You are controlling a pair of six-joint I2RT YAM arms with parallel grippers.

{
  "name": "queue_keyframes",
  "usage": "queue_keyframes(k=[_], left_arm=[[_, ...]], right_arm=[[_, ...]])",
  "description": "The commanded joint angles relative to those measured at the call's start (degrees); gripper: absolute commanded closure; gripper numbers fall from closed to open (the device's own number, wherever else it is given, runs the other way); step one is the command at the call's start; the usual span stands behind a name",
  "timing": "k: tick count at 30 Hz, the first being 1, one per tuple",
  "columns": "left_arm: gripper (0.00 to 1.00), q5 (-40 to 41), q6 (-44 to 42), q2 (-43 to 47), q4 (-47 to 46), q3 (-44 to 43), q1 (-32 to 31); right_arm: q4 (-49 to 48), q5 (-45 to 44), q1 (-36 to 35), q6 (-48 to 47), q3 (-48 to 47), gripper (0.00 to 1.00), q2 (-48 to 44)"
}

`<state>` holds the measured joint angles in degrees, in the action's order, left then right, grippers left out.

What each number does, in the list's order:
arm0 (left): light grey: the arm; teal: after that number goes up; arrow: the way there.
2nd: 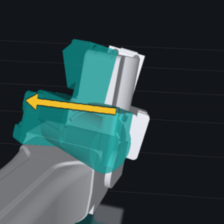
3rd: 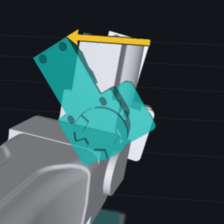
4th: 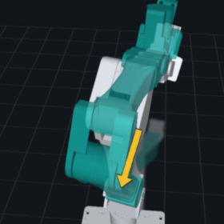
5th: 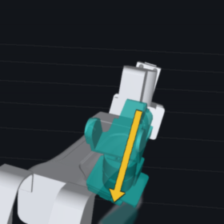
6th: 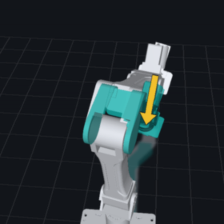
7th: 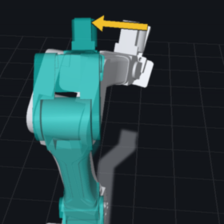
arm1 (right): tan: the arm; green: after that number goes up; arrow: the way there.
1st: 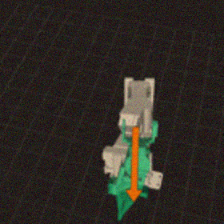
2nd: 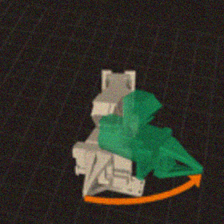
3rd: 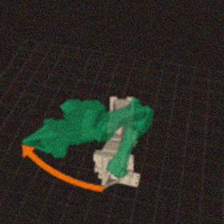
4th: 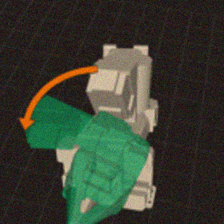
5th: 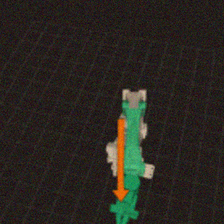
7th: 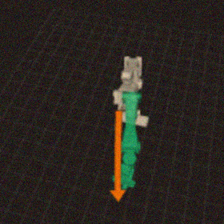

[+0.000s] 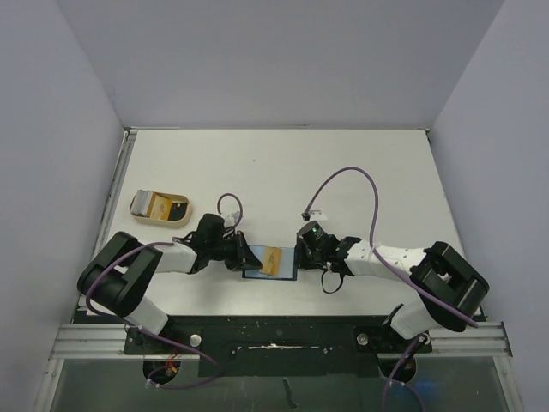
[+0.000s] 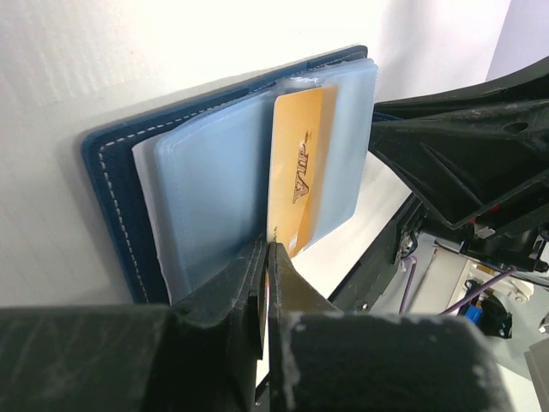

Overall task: Put the credit cards into the card holder
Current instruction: Insert the credit card into the card holder.

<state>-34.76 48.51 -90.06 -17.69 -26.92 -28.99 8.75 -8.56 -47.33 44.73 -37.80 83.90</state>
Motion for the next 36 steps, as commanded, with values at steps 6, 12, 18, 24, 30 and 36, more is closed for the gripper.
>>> queue_keyframes(k=[6, 12, 18, 24, 30, 36], left_arm=[[1.00, 4.2, 3.2, 0.5, -5.7, 1.4, -2.2], [0.90, 5.1, 4.4, 1.5, -6.5, 1.5, -3.6], [0.71, 10.3, 2.7, 8.5, -1.8, 1.2, -3.7], [0.67, 12.0, 2.3, 10.2, -0.4, 1.3, -3.6], [0.66, 11.3, 2.5, 8.6, -1.6, 1.7, -3.7], [0.65, 10.6, 2.6, 6.0, -3.3, 1.7, -4.0]], right_arm=[[-2.1, -0.1, -0.7, 1.1, 0.3, 0.76, 0.4], [-2.4, -0.2, -0.9, 1.7, 0.5, 0.77, 0.4], [-1.8, -0.8, -0.8, 1.5, 0.6, 0.77, -0.8], [-1.8, -0.7, -0.8, 1.4, 0.6, 0.78, -0.8], [-2.1, -0.6, -0.9, 1.5, 0.8, 0.78, -0.9], [-2.5, -0.5, -0.9, 1.7, 1.1, 0.78, -0.9]])
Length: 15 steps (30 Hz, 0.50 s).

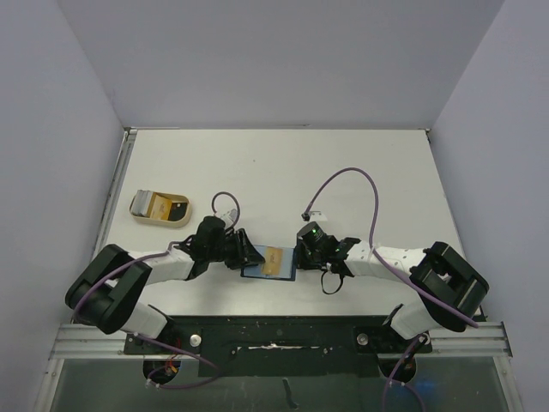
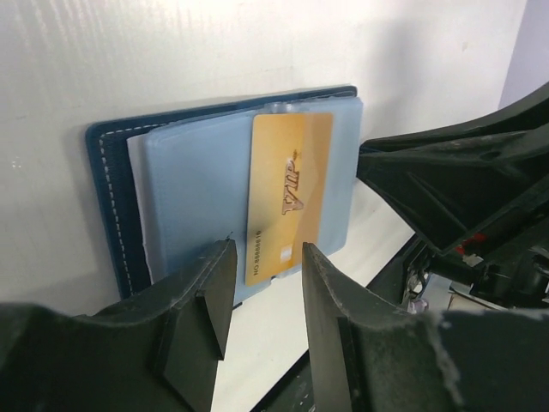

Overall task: Put the credit cards into the card holder
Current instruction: Insert the credit card into the card holder.

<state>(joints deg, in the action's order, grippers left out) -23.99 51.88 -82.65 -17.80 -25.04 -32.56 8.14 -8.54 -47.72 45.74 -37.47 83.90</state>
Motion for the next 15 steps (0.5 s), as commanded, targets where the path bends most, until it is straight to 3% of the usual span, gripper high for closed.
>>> queue_keyframes(k=[1, 15], left_arm=[[0.65, -0.2, -0.6, -1.8, -3.5, -0.3, -0.7], [0.65, -1.8, 4.2, -6.3, -11.5, -0.8, -3.9]], right_arm=[[-2.0, -0.5, -0.5, 0.7, 0.8, 0.78, -0.8], [-3.1, 0.0, -0.7, 0.9, 1.2, 0.80, 0.3]])
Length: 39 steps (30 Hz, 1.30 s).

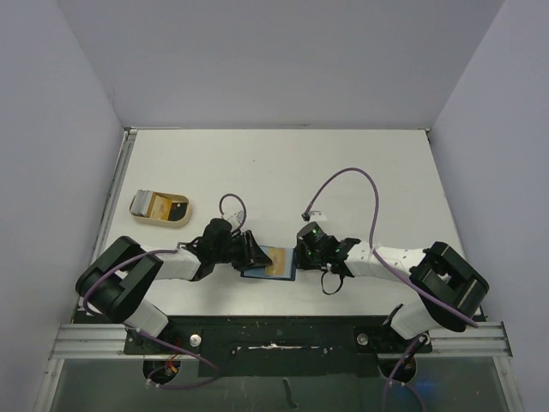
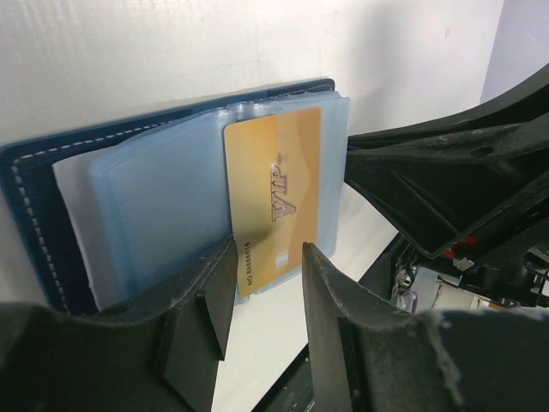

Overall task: Put the credit cards into the card holder
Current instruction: Insert the credit card into the card holder.

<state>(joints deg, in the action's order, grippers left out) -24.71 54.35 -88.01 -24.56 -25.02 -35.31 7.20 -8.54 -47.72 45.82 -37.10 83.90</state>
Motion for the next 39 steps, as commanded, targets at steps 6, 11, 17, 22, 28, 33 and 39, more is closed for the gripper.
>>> queue_keyframes(k=[6, 11, 17, 22, 28, 33, 39], left_arm=[[0.67, -1.4, 2.9, 0.1, -6.3, -1.1, -1.6], [0.68, -1.0, 3.2, 0.4, -7.1, -1.2, -1.9], [0.68, -1.3, 3.5, 0.4, -8.3, -1.0, -2.0], [0.67, 2.5, -0.8, 3.3, 1.0, -3.9, -1.9], [0.64, 7.2, -4.3, 4.8, 7.6, -5.5, -1.9], [0.64, 6.4, -3.3, 2.5, 4.8, -4.6, -2.0], [0.65, 4.2, -2.4, -0.9, 1.3, -4.7, -2.0]], right_arm=[[-2.4, 0.0, -0.8, 0.9, 1.0, 0.81, 0.5], [-2.4, 0.2, -0.9, 1.0, 0.8, 0.81, 0.8], [-2.2, -0.1, -1.0, 1.0, 0.8, 0.81, 0.7], [-2.0, -0.2, -1.0, 1.0, 0.9, 0.81, 0.6], [-2.1, -0.2, -1.0, 1.0, 0.9, 0.82, 0.6], [-2.1, -0.2, -1.0, 0.9, 0.9, 0.82, 0.6], [-2.1, -0.3, -1.0, 0.7, 0.7, 0.82, 0.7]])
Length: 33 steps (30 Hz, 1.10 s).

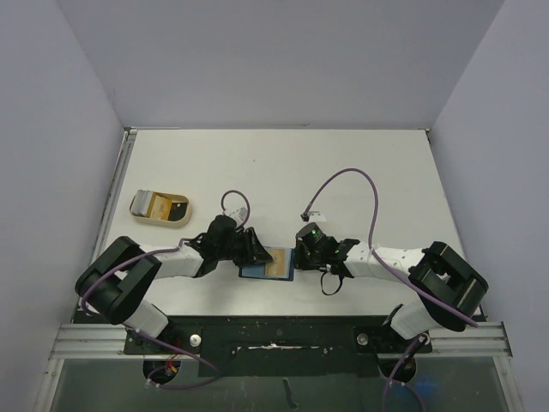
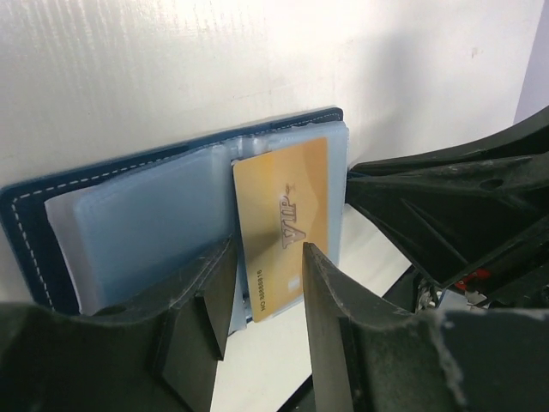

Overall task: Put the credit cards into the card holder
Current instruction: Insert the credit card into the card holder.

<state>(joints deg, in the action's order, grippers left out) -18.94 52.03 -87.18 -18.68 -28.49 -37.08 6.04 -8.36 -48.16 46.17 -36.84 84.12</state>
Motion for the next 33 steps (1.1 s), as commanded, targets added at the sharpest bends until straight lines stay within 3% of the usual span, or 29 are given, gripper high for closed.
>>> queue_keyframes(k=[1, 17, 25, 33], left_arm=[[0.66, -2.1, 0.3, -2.1, -5.3, -1.3, -0.2], [0.76, -3.8, 1.6, -3.7, -6.6, -3.9, -1.9], [0.69, -3.1, 0.9, -4.2, -5.4, -4.8, -2.3], [0.63, 1.7, -3.1, 0.5, 4.4, -8.2, -2.2]], right_arm=[[-1.1, -0.4, -0.6, 0.3, 0.5, 0.82, 0.5], [-0.8, -1.0, -0.5, -1.6, -1.0, 0.82, 2.5], [-0.2, -3.1, 0.1, -3.9, -3.3, 0.83, 3.6], [1.6, -4.5, 0.8, -3.9, -3.6, 0.78, 1.7]])
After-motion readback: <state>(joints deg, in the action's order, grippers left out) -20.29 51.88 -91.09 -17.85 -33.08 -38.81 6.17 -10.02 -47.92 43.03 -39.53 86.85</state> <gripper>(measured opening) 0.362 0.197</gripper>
